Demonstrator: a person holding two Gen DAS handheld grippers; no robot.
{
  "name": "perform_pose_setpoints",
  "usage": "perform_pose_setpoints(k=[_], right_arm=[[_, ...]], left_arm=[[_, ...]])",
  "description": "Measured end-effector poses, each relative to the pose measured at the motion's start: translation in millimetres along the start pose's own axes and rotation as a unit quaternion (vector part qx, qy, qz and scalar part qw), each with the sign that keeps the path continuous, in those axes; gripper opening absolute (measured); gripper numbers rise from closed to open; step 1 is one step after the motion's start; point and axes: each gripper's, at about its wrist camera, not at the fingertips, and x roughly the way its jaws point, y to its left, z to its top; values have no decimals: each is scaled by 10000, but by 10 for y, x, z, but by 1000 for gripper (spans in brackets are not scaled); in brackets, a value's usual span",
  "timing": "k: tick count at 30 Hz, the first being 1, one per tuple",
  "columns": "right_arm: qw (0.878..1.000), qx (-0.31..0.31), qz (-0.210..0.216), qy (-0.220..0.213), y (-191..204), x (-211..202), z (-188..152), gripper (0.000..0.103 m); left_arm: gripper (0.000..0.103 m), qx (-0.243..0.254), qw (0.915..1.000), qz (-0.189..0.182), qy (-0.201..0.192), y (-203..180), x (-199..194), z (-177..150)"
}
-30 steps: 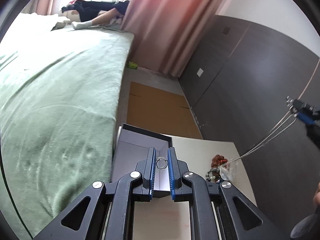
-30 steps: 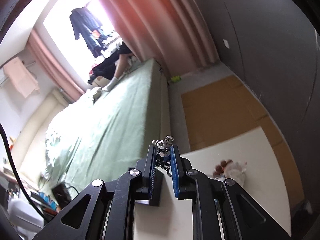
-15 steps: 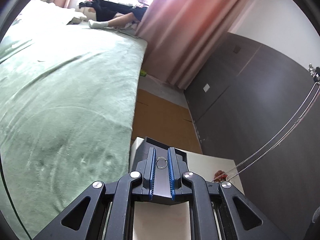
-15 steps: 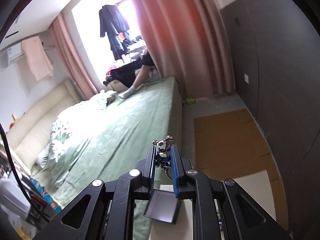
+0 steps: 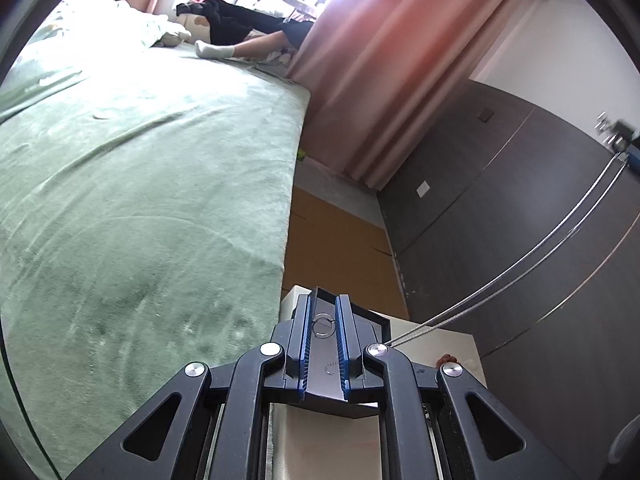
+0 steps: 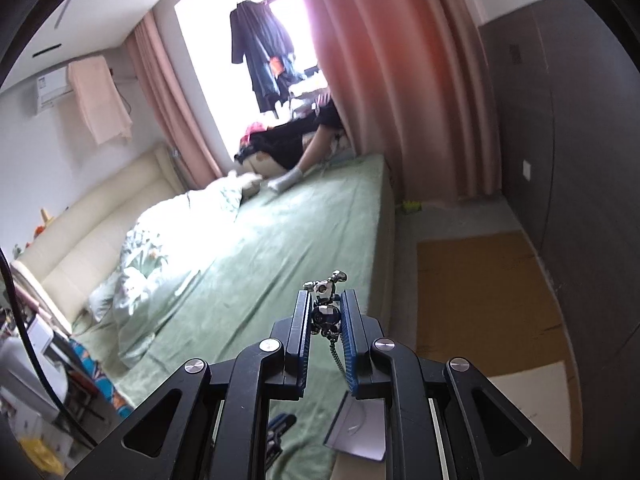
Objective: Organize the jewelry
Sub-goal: 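Carry the ring with the left and chain with the right into the black box, open both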
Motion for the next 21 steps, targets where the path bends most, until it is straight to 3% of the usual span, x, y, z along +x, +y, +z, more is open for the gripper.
perform_pose_setpoints(k=[9, 21], right_arm=[[9959, 298, 181, 838, -325, 783, -571, 16], [9842, 816, 439, 1508, -741, 1408, -1205, 16]], left_arm=[[12, -145, 9998, 95, 42, 78, 56, 27], [12, -77, 9996, 240, 117, 53, 192, 27]])
